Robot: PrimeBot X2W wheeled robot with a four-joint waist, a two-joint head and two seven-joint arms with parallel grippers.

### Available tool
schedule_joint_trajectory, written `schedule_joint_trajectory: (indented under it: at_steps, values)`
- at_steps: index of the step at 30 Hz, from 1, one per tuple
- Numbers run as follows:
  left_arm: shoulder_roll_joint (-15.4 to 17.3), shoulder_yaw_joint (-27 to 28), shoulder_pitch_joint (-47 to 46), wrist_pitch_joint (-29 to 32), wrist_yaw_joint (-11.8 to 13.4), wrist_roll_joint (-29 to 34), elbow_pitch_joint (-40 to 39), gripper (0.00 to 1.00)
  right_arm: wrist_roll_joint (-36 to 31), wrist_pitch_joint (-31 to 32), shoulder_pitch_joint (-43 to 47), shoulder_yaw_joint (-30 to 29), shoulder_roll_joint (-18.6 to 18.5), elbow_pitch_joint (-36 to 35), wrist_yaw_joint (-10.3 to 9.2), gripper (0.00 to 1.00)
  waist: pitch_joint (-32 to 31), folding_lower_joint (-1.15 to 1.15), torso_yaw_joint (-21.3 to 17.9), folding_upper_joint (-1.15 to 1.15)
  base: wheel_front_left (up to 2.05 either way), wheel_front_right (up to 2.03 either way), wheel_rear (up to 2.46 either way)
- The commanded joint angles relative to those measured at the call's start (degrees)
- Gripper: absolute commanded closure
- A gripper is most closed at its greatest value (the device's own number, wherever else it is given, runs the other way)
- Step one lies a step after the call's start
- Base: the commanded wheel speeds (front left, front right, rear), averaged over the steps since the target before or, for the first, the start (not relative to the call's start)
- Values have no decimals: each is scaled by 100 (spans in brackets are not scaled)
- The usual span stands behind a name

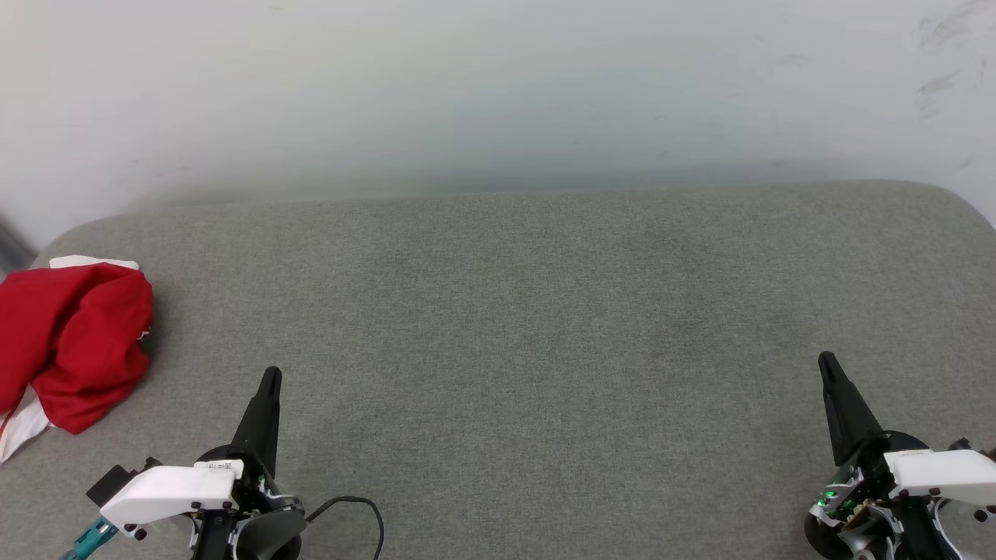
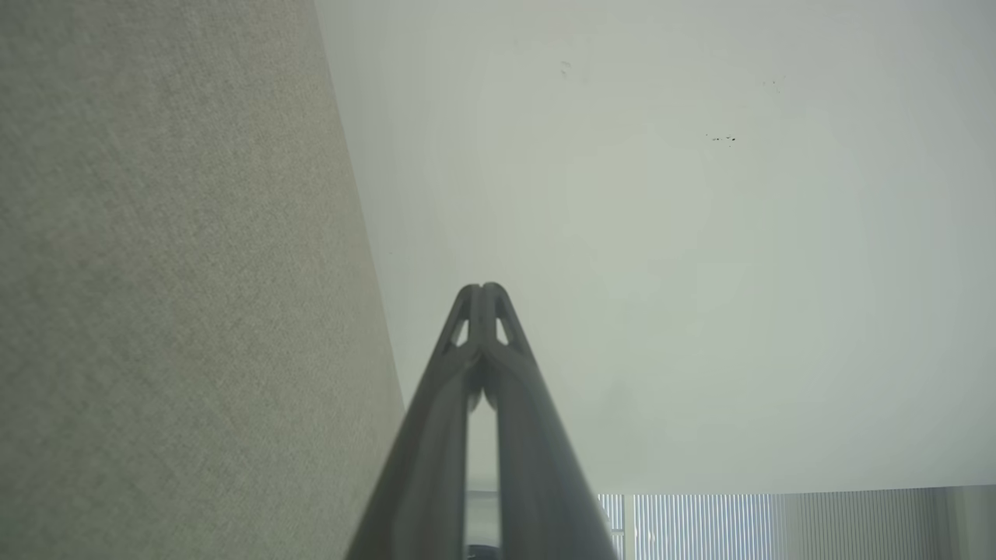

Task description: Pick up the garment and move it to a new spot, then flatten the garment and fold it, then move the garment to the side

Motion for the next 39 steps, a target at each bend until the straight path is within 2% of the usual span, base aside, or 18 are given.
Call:
schedule_joint_trajectory:
  at_steps: [1, 20, 21, 25, 39]
  values:
    - [-6, 14, -41, 10, -19, 11, 3, 100, 23, 4, -60, 1, 12, 3, -2, 100, 0, 0, 0, 0, 0, 0, 0]
    - [-6, 13, -40, 9, -19, 10, 3, 100, 23, 4, -60, 1, 12, 3, -2, 100, 0, 0, 0, 0, 0, 0, 0]
    - [0, 0, 0, 0, 0, 0, 0, 0, 1, 0, 0, 0, 0, 0, 0, 0, 0, 0, 0, 0, 0, 0, 0]
    - [-23, -24, 158, -4, 7, -1, 179, 0, -2, -2, 162, 7, 3, 176, -1, 0, 0, 0, 0, 0, 0, 0, 0]
    - [-20, -101, 296, -401, 3, 397, -61, 0, -548, -399, 247, 109, 4, 62, -1, 0, 19, 0, -11, 0, 0, 0, 0]
